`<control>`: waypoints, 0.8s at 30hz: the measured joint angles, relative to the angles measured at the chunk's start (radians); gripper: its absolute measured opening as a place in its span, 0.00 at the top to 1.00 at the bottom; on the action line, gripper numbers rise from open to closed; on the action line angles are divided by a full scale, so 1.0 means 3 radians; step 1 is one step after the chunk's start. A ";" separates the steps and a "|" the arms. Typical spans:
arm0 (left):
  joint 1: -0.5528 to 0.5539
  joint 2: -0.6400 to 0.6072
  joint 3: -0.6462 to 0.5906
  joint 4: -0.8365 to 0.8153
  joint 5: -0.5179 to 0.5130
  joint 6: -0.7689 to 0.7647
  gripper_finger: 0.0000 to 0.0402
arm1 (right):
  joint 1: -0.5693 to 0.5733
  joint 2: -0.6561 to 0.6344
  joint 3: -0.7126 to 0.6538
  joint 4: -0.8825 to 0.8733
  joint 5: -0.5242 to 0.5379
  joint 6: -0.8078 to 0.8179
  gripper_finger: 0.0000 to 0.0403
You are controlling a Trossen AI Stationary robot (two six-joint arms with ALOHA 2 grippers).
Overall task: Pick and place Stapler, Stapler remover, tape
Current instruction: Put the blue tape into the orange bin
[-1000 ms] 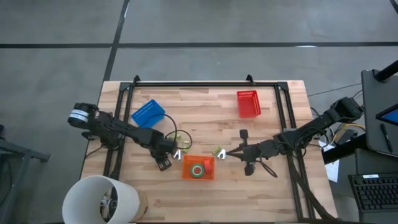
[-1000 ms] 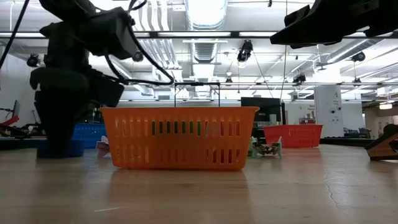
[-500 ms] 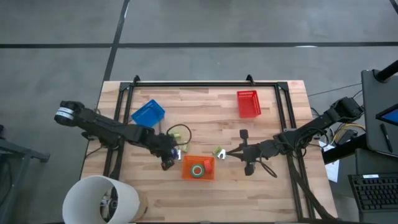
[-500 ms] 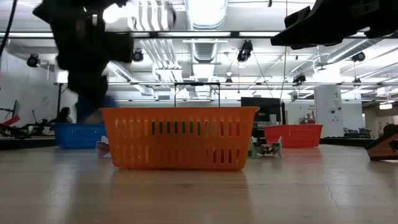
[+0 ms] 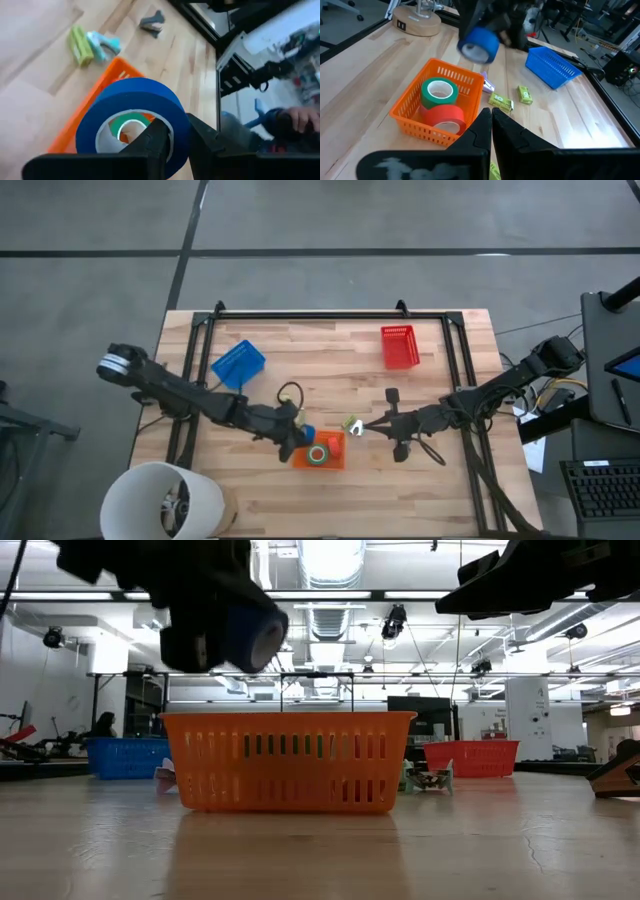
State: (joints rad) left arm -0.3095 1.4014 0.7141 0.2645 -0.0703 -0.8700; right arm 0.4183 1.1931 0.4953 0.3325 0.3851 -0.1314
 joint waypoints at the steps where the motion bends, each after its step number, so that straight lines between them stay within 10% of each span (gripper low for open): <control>1: -0.0007 0.0077 -0.0011 0.0115 -0.0002 -0.0072 0.87 | 0.0000 0.0000 0.0000 0.0001 0.0000 0.0000 0.98; 24: -0.0153 0.0346 -0.0230 0.0526 0.0179 -0.1130 0.84 | 0.0000 -0.0001 0.0000 0.0010 0.0001 -0.0026 0.98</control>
State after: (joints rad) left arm -0.3553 1.5051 0.6450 0.4223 -0.0165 -1.2091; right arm 0.4183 1.1928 0.4953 0.3355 0.3855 -0.1392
